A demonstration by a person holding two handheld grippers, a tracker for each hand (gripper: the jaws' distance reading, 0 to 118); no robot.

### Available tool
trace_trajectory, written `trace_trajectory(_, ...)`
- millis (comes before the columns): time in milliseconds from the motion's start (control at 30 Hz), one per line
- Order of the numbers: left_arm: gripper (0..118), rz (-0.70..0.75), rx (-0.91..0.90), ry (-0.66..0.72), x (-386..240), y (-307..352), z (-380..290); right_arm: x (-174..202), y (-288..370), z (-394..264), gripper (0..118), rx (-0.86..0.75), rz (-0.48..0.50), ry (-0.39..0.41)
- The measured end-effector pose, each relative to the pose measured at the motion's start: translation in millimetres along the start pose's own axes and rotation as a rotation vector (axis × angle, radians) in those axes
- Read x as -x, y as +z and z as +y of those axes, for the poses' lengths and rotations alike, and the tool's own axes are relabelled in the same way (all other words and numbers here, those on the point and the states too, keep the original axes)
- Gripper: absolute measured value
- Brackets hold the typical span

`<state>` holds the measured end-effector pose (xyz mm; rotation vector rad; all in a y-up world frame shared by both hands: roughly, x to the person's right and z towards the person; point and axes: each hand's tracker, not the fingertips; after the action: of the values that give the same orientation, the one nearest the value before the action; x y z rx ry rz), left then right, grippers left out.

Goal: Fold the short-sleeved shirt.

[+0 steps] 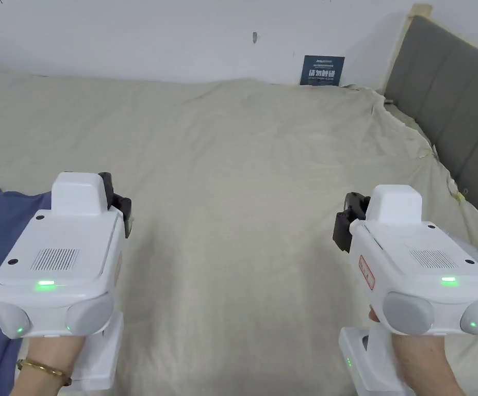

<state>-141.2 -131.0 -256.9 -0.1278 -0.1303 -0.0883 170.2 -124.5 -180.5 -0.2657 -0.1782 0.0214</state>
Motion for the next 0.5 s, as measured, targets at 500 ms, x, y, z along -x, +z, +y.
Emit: trace_trajectory(500, 0, -0.003, 0.001, -0.007, -2.1, 1.5, 0.0, -4.8, 3.6, 10.4, 0, -0.039, -0.008, 0.017)
